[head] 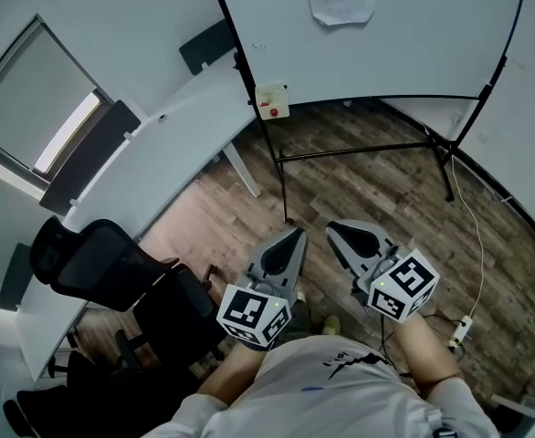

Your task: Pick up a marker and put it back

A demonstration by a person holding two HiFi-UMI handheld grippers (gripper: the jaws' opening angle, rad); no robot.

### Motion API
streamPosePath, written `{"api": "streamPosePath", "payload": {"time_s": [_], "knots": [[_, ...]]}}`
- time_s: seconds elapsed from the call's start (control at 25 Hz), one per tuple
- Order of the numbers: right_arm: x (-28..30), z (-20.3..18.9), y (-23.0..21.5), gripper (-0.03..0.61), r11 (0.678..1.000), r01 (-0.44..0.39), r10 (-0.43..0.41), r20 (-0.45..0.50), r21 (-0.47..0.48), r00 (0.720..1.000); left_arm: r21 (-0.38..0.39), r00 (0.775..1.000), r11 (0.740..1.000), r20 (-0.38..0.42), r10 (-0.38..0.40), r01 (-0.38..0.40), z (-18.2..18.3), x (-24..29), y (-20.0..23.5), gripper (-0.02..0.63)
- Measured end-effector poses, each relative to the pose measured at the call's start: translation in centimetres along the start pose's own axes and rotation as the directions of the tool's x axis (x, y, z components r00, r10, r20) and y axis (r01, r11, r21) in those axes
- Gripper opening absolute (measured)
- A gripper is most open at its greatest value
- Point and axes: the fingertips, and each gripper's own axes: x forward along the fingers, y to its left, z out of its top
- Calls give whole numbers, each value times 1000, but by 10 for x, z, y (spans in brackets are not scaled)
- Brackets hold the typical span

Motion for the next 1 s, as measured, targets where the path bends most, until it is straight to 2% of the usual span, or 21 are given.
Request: {"api": "streamPosePath", "payload": {"time_s": [0.24,0.64,1.0], "knots": [[39,-2,-31,14,1000,24,-24,-20,1,1000,-15,1000,1000,-7,-20,20,-3,34,40,11],[139,23,-98,14,996,80,-81,-34,-27,996,14,997,997,8,-71,70,27,108,137,11],[203,27,-142,14,992,125,-126,-52,-18,991,23,994,994,-25,-103,103,29,154,202,11]]}}
